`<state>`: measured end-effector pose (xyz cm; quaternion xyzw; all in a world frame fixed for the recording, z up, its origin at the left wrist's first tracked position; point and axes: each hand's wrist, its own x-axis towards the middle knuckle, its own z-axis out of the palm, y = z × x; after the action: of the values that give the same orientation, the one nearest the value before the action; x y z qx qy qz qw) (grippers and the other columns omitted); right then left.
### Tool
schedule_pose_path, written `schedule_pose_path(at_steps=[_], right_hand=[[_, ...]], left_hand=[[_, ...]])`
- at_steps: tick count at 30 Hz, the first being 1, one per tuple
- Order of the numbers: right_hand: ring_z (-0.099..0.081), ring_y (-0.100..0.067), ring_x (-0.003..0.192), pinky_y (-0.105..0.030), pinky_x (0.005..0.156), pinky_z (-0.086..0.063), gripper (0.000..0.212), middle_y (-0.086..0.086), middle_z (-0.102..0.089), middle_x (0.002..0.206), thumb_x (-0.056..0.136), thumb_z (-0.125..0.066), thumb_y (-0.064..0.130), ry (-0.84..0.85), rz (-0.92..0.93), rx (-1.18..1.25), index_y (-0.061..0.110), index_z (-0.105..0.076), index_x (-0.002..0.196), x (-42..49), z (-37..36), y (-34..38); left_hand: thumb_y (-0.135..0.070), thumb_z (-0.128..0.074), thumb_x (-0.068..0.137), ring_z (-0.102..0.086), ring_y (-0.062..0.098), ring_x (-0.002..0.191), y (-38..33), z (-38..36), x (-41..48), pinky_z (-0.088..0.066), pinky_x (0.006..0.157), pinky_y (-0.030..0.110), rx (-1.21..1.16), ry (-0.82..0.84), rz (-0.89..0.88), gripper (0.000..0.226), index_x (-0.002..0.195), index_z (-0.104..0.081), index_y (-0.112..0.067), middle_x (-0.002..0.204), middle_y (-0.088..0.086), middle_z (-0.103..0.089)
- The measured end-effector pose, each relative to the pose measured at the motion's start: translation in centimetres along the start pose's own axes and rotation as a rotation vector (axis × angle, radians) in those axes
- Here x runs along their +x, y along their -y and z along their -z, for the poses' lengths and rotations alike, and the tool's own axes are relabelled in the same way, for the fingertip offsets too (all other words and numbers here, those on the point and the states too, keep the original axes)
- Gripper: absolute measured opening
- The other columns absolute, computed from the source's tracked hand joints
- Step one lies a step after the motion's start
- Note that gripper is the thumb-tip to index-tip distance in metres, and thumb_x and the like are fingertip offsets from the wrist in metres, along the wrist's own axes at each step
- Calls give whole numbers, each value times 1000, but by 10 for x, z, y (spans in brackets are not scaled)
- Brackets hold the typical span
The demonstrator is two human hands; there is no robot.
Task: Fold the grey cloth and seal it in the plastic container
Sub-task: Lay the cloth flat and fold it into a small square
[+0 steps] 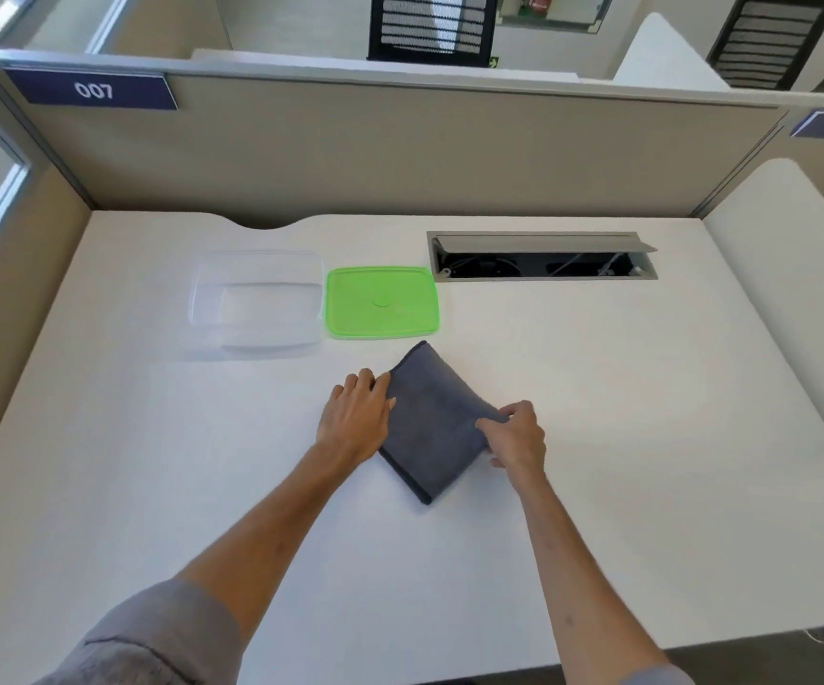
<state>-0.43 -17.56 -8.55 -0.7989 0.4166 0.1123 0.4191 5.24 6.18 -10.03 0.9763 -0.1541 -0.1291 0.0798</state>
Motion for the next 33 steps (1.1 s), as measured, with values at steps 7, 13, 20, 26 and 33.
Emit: schedule_pose_path(at_steps=[7,13,20,26,33], right_hand=[[-64,-29,97,-45,96,-57,48,-10,-71,122,98,-72,14,-89,174,29,14,-50,141,30,-9,26],[-70,-33,108,-42,92,-56,45,-7,-73,121,98,-77,23,-72,202,-22,11,-57,137,43,-13,35],[-62,-23,77,-32,61,-44,15,-6,-69,96,98,-64,24,88,78,-113,10,-63,103,43,-8,17],[-70,-32,87,-39,71,-48,14,-13,-71,97,90,-66,15,253,20,64,2,-62,94,47,5,14],[-75,-29,112,-53,99,-64,23,-5,-75,123,102,-70,22,337,131,50,18,-65,123,53,13,2]], left_hand=[[-42,-39,117,-71,43,109,-12,-7,-20,-51,80,47,-279,12,222,42,141,-53,-10,116,17,-76],[-44,-44,116,-66,39,123,-17,-5,-15,-54,92,51,-427,-54,352,42,135,-60,-10,135,13,-66],[-43,-71,102,-57,42,139,-42,-2,6,-50,114,52,-783,-65,636,67,152,-47,-5,147,19,-59],[-33,-76,90,-68,43,120,-42,6,7,-60,104,52,-868,35,732,23,95,-78,-10,125,21,-71],[-29,-67,101,-67,34,127,-34,8,1,-56,112,52,-1027,94,624,46,140,-50,-13,127,3,-66]])
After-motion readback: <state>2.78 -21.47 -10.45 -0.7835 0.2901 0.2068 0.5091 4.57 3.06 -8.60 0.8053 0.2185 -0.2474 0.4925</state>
